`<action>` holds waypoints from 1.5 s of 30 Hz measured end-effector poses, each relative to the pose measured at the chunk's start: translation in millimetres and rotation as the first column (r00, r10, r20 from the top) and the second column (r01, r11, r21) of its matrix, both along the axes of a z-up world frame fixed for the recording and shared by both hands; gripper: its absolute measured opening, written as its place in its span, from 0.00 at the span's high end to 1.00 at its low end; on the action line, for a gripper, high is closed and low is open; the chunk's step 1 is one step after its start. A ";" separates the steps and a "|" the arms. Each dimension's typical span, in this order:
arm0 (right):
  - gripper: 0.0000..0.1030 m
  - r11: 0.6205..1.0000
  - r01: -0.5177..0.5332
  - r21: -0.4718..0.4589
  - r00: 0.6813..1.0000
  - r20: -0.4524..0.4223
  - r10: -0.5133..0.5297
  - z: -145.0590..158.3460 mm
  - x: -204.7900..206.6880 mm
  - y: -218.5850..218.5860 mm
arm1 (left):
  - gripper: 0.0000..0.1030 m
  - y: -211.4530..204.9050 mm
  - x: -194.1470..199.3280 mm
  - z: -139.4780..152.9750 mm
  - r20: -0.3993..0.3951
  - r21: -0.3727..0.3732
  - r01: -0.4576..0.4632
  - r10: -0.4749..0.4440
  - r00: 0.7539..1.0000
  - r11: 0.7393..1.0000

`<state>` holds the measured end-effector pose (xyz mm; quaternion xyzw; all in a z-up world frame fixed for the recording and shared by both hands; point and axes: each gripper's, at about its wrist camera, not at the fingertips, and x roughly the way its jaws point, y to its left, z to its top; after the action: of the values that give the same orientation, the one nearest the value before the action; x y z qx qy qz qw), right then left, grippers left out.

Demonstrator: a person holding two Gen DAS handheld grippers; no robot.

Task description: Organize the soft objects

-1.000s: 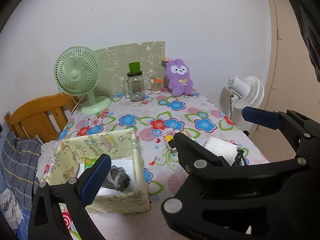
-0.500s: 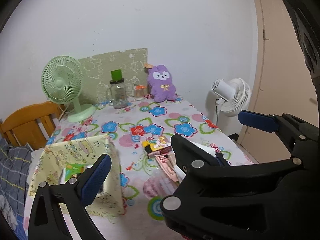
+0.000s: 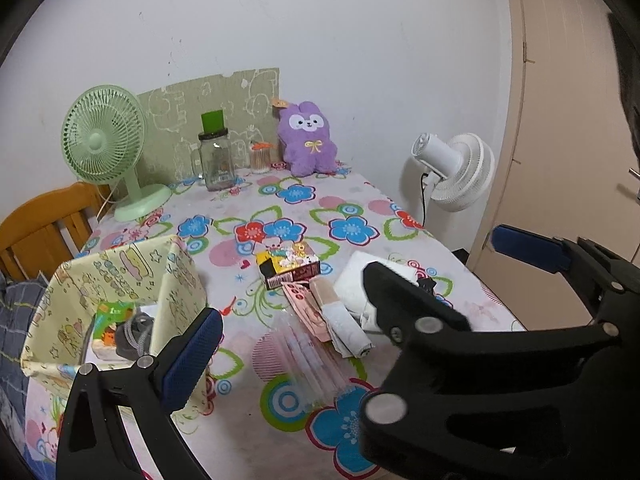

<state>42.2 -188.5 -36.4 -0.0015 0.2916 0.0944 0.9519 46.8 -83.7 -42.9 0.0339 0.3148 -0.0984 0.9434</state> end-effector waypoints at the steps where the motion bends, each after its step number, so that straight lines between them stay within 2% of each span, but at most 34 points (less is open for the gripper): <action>1: 0.04 1.000 0.004 -0.001 1.000 -0.002 -0.004 -2.0 -0.1 -0.7 | 0.01 -0.7 0.7 -2.9 -0.005 -0.001 -0.003 0.003 1.000 1.000; 17: 0.04 0.999 0.048 0.004 0.994 -0.099 -0.047 -50.6 21.8 -16.4 | 0.01 -13.2 24.2 -52.1 -0.128 -0.004 -0.013 0.013 0.992 1.000; 22: 0.08 0.999 0.046 0.018 0.991 -0.127 -0.043 -61.1 30.0 -20.4 | 0.03 -13.4 32.0 -63.6 -0.155 0.017 -0.029 0.031 0.987 0.999; 28: 0.09 0.999 0.033 0.028 0.985 -0.168 -0.028 -73.0 38.9 -17.0 | 0.17 -5.6 40.7 -73.3 -0.192 0.015 -0.064 0.066 0.979 0.998; 34: 0.13 0.999 0.003 0.042 0.982 -0.187 0.005 -76.8 45.4 -7.8 | 0.25 1.7 47.1 -80.2 -0.228 0.024 -0.071 0.075 0.971 0.997; 36: 0.18 0.999 -0.004 0.041 0.981 -0.193 0.012 -78.4 47.3 -3.7 | 0.32 2.9 49.0 -84.1 -0.245 0.027 -0.063 0.068 0.967 0.998; 40: 0.22 0.999 -0.015 0.052 0.974 -0.227 0.026 -85.1 51.6 1.2 | 0.44 7.2 50.3 -89.7 -0.274 0.013 -0.055 0.057 0.960 0.998; 45: 0.27 0.998 -0.016 0.053 0.965 -0.259 0.029 -91.6 54.5 6.5 | 0.50 7.6 48.6 -90.8 -0.267 0.014 -0.039 0.041 0.963 0.999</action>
<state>96.7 -182.0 -128.0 0.0317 0.4112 0.1120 0.9041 95.4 -76.0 -133.7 0.0180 0.4400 -0.0815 0.8941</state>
